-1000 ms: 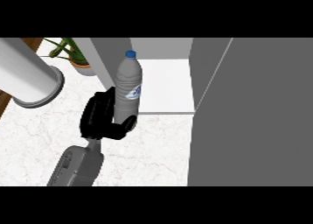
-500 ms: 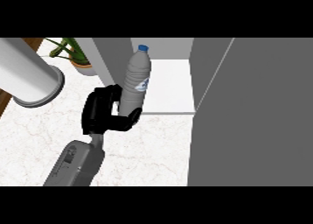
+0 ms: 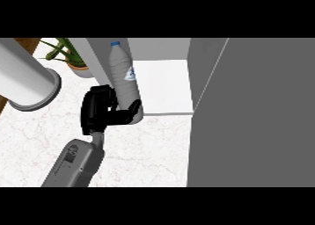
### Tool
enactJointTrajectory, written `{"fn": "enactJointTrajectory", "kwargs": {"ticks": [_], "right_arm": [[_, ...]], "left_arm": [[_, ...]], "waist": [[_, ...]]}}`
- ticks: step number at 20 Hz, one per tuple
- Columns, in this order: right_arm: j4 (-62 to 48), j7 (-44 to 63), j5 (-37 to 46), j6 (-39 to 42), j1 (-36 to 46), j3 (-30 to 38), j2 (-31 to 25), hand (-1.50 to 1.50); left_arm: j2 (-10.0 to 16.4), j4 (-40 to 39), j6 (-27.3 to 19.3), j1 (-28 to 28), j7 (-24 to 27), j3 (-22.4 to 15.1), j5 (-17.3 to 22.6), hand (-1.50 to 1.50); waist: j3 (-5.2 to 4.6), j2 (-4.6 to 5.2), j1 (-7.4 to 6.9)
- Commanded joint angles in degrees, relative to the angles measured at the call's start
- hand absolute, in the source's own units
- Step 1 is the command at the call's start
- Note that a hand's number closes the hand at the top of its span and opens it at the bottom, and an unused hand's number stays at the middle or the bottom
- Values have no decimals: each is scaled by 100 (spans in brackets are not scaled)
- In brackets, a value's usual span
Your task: Pick up the bottled water, place it into the cabinet and close the cabinet
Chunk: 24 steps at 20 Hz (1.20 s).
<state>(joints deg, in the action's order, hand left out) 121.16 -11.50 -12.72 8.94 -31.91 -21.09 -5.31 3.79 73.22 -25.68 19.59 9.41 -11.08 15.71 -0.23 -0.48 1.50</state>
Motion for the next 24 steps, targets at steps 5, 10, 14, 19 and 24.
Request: {"fn": "enactJointTrajectory", "kwargs": {"ticks": [5, 10, 14, 19, 24], "right_arm": [[-81, 21, -124, 90, 171, 108, -55, -150], [-101, -18, -156, 187, 157, 118, -131, -150], [-132, 176, -160, 102, 336, 32, -42, -150], [-177, 41, -76, 115, 152, -135, 0, -150], [-351, 158, -166, 127, 570, 118, -29, -150]], "left_arm": [[-91, -1026, -367, 1906, -545, -50, -496, 150], [-7, -1143, -847, 1818, -674, -341, -957, 150], [150, -1249, -790, 1777, -542, -277, -931, 150], [326, -1471, -1309, 1715, -649, -490, -1417, 150], [482, -1669, -1602, 1721, -731, -639, -1725, 150]], "waist": [[27, 142, 330], [31, 164, 462], [18, 186, 388], [27, 178, 514], [27, 225, 444]]}}
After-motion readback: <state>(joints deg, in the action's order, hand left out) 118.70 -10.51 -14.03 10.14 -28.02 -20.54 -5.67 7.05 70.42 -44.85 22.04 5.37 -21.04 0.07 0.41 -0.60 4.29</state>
